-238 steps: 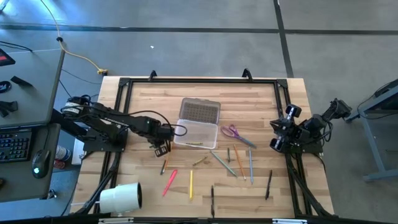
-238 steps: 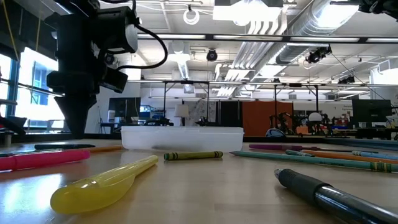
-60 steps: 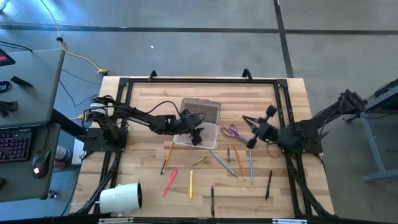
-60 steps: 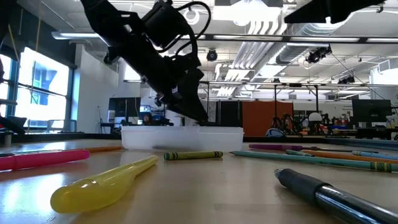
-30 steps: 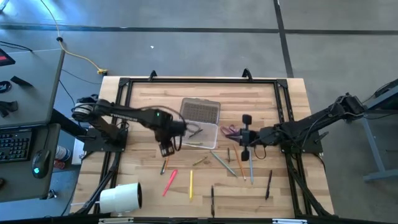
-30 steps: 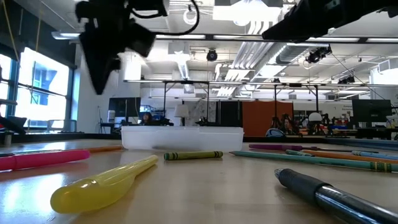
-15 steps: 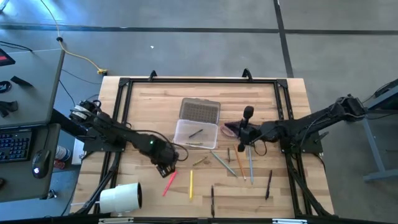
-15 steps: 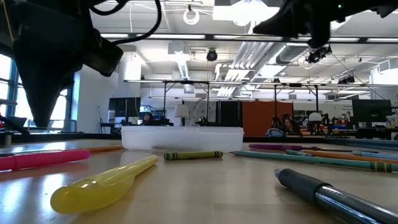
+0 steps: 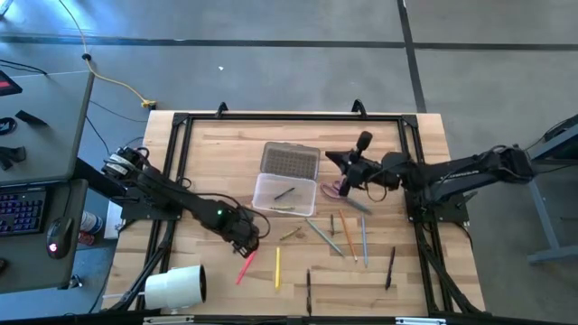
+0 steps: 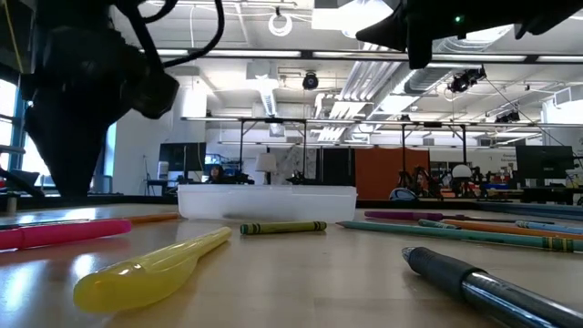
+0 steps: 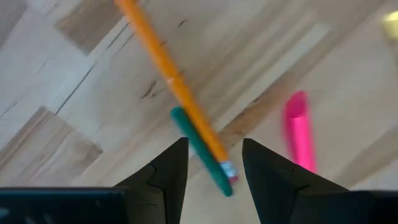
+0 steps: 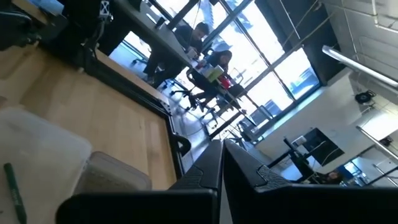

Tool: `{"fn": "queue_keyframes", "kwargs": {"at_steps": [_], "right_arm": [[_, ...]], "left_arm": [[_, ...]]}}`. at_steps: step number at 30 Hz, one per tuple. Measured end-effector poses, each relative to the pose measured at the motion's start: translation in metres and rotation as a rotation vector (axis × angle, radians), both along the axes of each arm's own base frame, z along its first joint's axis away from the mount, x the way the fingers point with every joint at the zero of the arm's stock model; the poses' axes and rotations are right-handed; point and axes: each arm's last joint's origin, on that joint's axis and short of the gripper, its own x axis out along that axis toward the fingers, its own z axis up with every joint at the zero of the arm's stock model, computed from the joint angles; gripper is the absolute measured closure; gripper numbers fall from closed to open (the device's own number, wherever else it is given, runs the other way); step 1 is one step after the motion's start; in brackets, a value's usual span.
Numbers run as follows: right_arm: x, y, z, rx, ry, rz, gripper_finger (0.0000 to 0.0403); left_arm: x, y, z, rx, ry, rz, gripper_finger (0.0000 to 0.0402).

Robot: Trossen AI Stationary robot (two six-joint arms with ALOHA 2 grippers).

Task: Pick & place school supplies into a supply box
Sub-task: Put the green crayon into the black supply box

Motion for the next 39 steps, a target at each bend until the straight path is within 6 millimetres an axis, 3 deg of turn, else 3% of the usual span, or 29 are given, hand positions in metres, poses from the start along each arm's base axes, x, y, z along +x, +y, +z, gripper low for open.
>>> {"fn": "queue_keyframes", "kwargs": {"at_steps": [10, 26, 34, 39], "right_arm": [[0.0, -0.018, -0.001, 0.159, -0.046, 0.082, 0.0402], [0.001, -0.012, -0.004, 0.252, -0.049, 0.127, 0.0402], [0.001, -0.012, -0.005, 0.289, -0.051, 0.13, 0.0402], [0.001, -0.012, -0.005, 0.31, -0.058, 0.13, 0.0402]], "left_arm": [[0.002, -0.001, -0.019, 0.008, 0.102, 0.031, 0.0215], [-0.013, 0.007, -0.023, 0.144, 0.239, 0.007, 0.0215], [-0.025, 0.012, -0.04, 0.113, 0.247, 0.005, 0.0217], [-0.025, 0.011, -0.044, 0.096, 0.226, -0.095, 0.026]]}}
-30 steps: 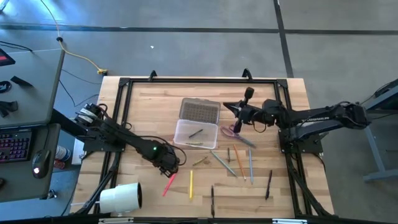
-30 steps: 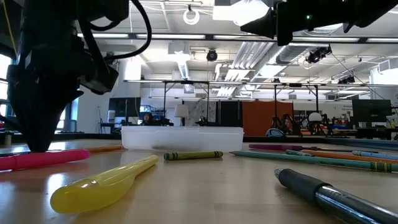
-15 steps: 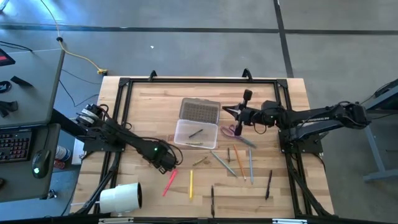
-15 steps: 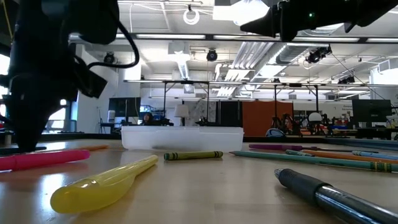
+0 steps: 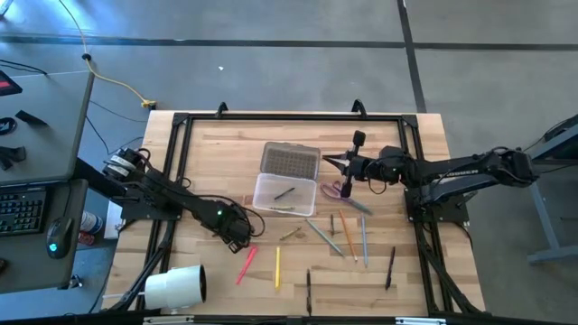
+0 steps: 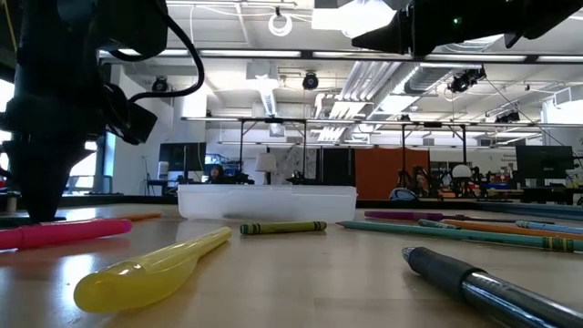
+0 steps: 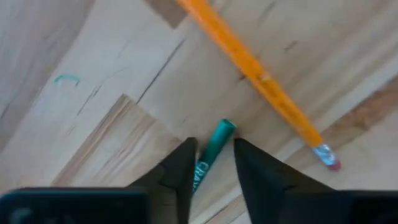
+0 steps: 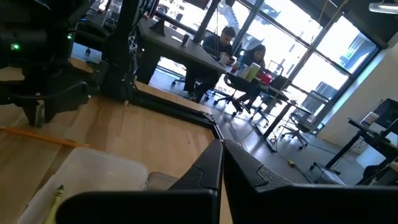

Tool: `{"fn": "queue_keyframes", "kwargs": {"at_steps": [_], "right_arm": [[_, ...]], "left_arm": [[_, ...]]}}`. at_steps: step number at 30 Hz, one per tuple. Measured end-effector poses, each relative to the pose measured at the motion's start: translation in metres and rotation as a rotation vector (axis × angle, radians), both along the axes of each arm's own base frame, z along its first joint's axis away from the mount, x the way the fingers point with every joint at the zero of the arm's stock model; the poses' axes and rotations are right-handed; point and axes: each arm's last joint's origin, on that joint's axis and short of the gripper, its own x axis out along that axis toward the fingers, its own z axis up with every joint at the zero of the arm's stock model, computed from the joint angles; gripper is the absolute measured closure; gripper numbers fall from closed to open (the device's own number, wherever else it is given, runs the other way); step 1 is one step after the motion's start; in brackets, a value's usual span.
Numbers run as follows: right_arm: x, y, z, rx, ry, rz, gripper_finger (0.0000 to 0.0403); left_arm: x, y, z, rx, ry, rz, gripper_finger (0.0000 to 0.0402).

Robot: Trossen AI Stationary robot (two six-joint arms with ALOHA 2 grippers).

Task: Pick & place school supplies into a supply box
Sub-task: Put the green crayon into the black supply box

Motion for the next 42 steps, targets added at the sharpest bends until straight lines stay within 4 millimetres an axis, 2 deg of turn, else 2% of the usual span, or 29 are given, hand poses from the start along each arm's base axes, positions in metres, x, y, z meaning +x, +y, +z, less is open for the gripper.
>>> {"fn": "queue_keyframes", "kwargs": {"at_steps": [7, 10, 15, 21, 25, 29, 34, 38, 42], "right_arm": [[0.0, 0.0, 0.0, -0.001, -0.003, 0.0, 0.0402], [0.0, 0.0, 0.0, -0.001, -0.003, 0.0, 0.0402], [0.0, 0.0, 0.0, 0.001, -0.003, 0.0, 0.0402], [0.0, 0.0, 0.0, 0.002, -0.004, 0.0, 0.0402], [0.0, 0.0, 0.0, 0.002, -0.004, 0.0, 0.0402], [0.0, 0.0, 0.0, 0.002, -0.004, 0.0, 0.0402], [0.0, 0.0, 0.0, 0.002, -0.004, 0.0, 0.0402], [0.0, 0.0, 0.0, 0.002, -0.003, 0.0, 0.0402], [0.0, 0.0, -0.001, 0.003, 0.009, 0.0, 0.0402]], "left_arm": [[0.005, 0.0, 0.001, 0.052, -0.063, -0.071, 0.0376], [0.01, -0.001, 0.006, 0.09, -0.101, -0.072, 0.0379], [0.018, -0.001, 0.022, 0.179, -0.137, -0.104, 0.0351], [0.041, 0.007, 0.046, 0.197, -0.209, -0.161, 0.037], [0.06, 0.028, 0.062, 0.257, -0.261, -0.212, 0.0367], [0.081, 0.061, 0.079, 0.306, -0.32, -0.267, 0.0351], [0.104, 0.098, 0.088, 0.322, -0.478, -0.425, 0.0356], [0.11, 0.117, 0.092, 0.316, -0.527, -0.528, 0.0355], [0.109, 0.127, 0.085, 0.305, -0.484, -0.499, 0.0332]]}}
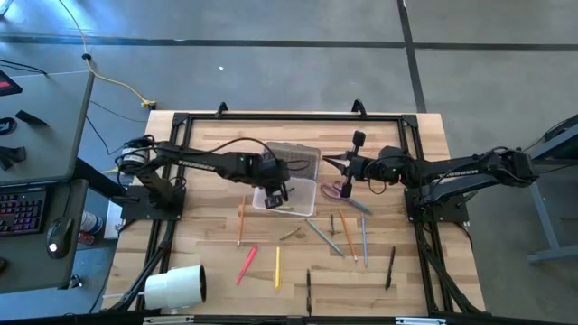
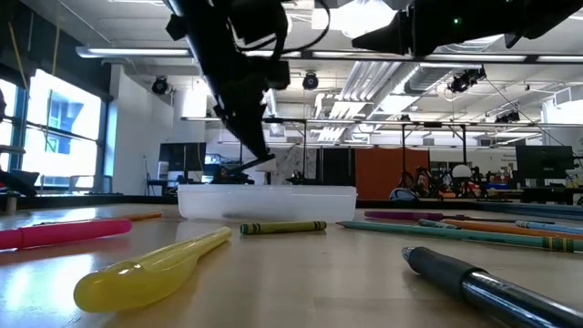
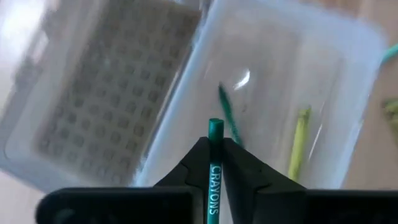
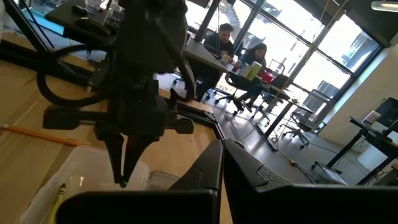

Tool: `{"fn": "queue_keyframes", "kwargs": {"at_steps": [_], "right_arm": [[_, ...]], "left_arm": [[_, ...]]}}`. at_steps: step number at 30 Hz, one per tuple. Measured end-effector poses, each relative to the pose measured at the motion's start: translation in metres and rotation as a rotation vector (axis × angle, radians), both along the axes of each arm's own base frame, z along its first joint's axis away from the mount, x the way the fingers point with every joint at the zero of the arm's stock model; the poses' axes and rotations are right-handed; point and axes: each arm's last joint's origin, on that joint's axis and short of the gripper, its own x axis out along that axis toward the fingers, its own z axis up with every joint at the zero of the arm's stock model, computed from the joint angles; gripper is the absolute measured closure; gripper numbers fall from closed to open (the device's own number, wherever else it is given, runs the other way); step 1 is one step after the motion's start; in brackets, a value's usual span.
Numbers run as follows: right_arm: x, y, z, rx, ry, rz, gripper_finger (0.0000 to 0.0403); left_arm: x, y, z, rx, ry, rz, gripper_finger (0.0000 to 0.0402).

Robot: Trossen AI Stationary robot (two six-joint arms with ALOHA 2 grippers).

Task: Pick & place school supplies into a supply box
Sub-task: Put the green crayon into the black supply box, then put the orange pencil into the black supply box

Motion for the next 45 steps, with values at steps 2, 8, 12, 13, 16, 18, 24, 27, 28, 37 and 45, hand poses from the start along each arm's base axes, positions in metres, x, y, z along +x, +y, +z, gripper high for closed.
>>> {"fn": "queue_keyframes", "kwargs": {"at_steps": [2, 8, 12, 13, 16, 18, 24, 27, 28, 37, 45], "right_arm": [[0.0, 0.0, -0.001, 0.004, 0.008, 0.0, 0.0402], [0.0, 0.0, -0.003, 0.031, 0.027, 0.0, 0.0402], [0.0, 0.0, -0.005, 0.041, 0.037, 0.004, 0.0402], [0.0, 0.0, -0.005, 0.054, 0.032, 0.004, 0.0402], [0.0, 0.0, -0.004, 0.072, 0.027, 0.003, 0.0402], [0.0, 0.0, -0.005, 0.073, 0.027, 0.003, 0.0402], [0.0, 0.0, -0.005, 0.076, 0.032, 0.002, 0.0402], [0.0, 0.0, -0.006, 0.091, 0.035, 0.001, 0.0402], [0.0, 0.0, -0.006, 0.091, 0.038, 0.001, 0.0402], [0.0, 0.0, -0.007, 0.091, 0.046, 0.001, 0.0402], [0.0, 0.0, -0.006, 0.065, 0.046, 0.003, 0.0402]], "left_arm": [[0.001, 0.002, -0.007, -0.015, 0.028, 0.023, 0.0318], [0.007, 0.001, -0.033, -0.029, 0.111, 0.041, 0.0289], [0.004, 0.0, -0.041, -0.048, 0.181, 0.042, 0.0283], [0.002, 0.0, -0.04, -0.062, 0.215, 0.051, 0.0283], [-0.004, -0.001, -0.024, -0.115, 0.313, 0.12, 0.0287], [-0.011, -0.003, -0.009, -0.148, 0.392, 0.209, 0.0293], [-0.03, -0.023, 0.009, -0.189, 0.607, 0.397, 0.0314], [-0.039, -0.043, -0.001, -0.154, 0.67, 0.4, 0.0323], [-0.041, -0.051, -0.006, -0.145, 0.667, 0.391, 0.0325], [-0.072, -0.099, -0.041, -0.07, 0.724, 0.42, 0.0321], [-0.1, -0.097, 0.01, 0.007, 0.518, 0.447, 0.0334]]}}
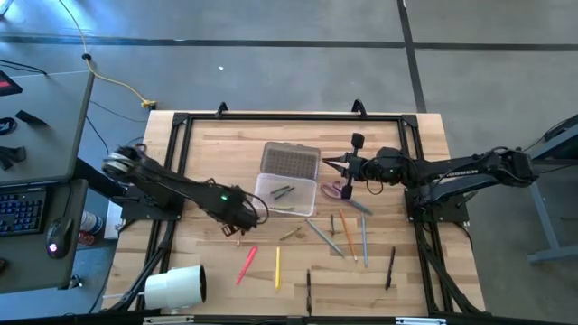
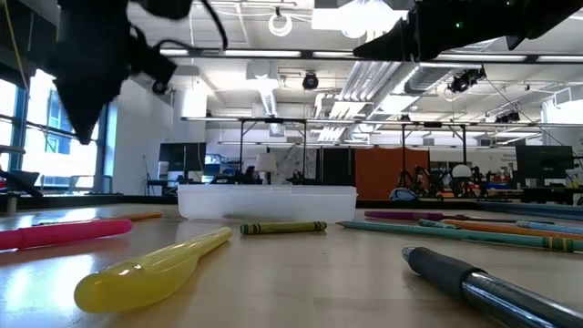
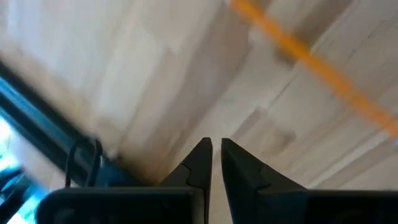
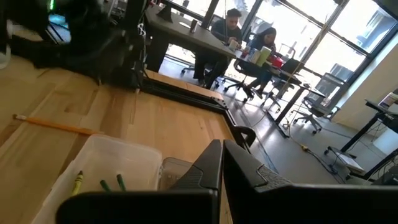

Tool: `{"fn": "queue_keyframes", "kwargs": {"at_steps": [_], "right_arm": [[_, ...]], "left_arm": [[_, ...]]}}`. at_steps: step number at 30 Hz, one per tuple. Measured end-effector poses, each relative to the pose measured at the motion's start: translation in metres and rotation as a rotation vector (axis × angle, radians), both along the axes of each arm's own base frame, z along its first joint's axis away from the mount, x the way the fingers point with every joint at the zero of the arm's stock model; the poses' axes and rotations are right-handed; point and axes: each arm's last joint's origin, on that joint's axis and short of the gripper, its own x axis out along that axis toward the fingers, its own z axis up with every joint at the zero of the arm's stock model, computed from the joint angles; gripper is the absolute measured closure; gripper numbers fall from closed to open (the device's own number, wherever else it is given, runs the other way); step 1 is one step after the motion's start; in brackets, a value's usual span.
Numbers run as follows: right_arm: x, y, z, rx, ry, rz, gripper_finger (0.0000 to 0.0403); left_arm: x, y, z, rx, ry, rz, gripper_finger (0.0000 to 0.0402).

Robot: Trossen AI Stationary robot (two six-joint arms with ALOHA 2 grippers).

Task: Pick & place school supplies into a supply box
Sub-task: Put the orange pencil into the black supply box

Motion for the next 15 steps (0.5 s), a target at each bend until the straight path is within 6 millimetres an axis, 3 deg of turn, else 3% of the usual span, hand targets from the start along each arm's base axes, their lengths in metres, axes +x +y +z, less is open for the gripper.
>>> {"fn": "queue_keyframes", "kwargs": {"at_steps": [5, 9, 13, 15], "right_arm": [[0.0, 0.0, 0.001, -0.017, -0.002, 0.001, 0.0402], [0.0, 0.0, 0.0, -0.028, 0.008, 0.003, 0.0402], [0.0, 0.0, 0.0, -0.028, 0.008, 0.003, 0.0402], [0.0, 0.0, 0.0, -0.028, 0.006, 0.003, 0.0402]], "left_arm": [[-0.017, 0.009, 0.012, 0.021, -0.287, 0.034, 0.0341], [-0.016, 0.01, -0.004, -0.037, -0.545, 0.183, 0.0341], [-0.013, 0.007, -0.023, -0.124, -0.652, 0.204, 0.0341], [-0.018, 0.009, -0.034, -0.121, -0.616, 0.187, 0.0337]]}}
